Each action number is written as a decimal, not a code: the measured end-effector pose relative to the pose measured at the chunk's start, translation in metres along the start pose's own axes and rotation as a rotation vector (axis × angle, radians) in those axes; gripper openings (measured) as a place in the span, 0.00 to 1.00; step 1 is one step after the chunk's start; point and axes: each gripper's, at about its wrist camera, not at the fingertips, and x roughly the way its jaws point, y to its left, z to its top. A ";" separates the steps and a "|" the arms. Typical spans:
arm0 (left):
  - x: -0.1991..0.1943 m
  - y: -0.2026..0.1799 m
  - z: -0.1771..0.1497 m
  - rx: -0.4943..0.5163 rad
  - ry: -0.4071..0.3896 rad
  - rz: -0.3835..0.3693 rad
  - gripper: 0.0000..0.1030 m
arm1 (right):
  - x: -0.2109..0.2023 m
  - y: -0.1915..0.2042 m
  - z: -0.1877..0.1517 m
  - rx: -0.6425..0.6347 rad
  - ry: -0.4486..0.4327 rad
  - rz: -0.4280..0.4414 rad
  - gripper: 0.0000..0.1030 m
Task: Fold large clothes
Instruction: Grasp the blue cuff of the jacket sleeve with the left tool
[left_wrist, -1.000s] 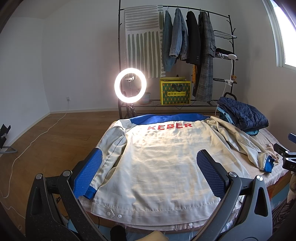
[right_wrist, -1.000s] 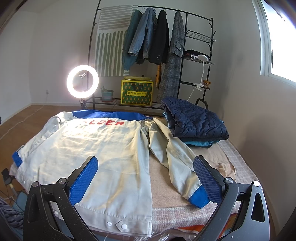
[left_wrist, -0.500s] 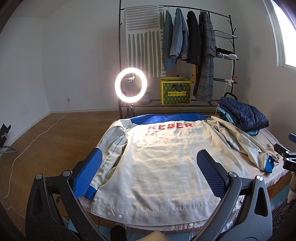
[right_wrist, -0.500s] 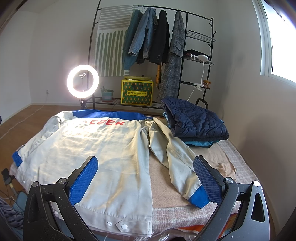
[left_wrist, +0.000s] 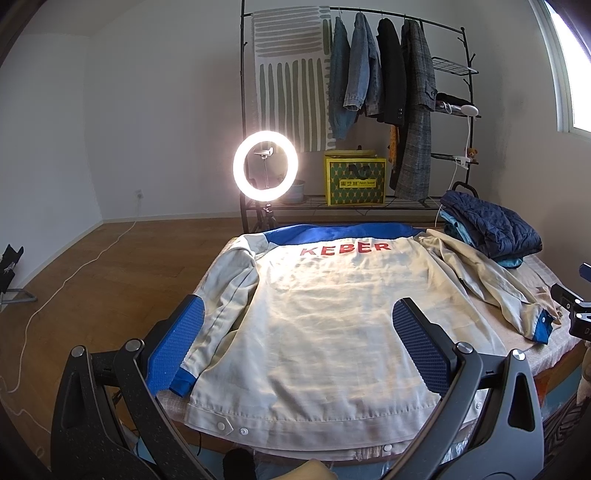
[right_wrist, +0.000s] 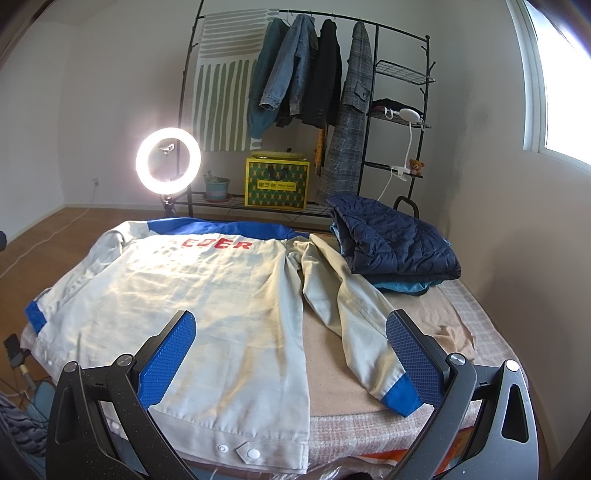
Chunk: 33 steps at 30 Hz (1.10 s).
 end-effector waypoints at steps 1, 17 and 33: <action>0.000 0.001 0.000 -0.001 0.001 0.002 1.00 | 0.007 0.008 -0.004 -0.002 0.000 0.002 0.99; 0.030 0.042 -0.002 -0.019 0.029 0.091 1.00 | 0.028 0.045 0.023 -0.042 -0.011 0.062 0.99; 0.107 0.173 -0.002 -0.115 0.144 0.218 1.00 | 0.074 0.104 0.055 -0.178 -0.066 0.151 0.99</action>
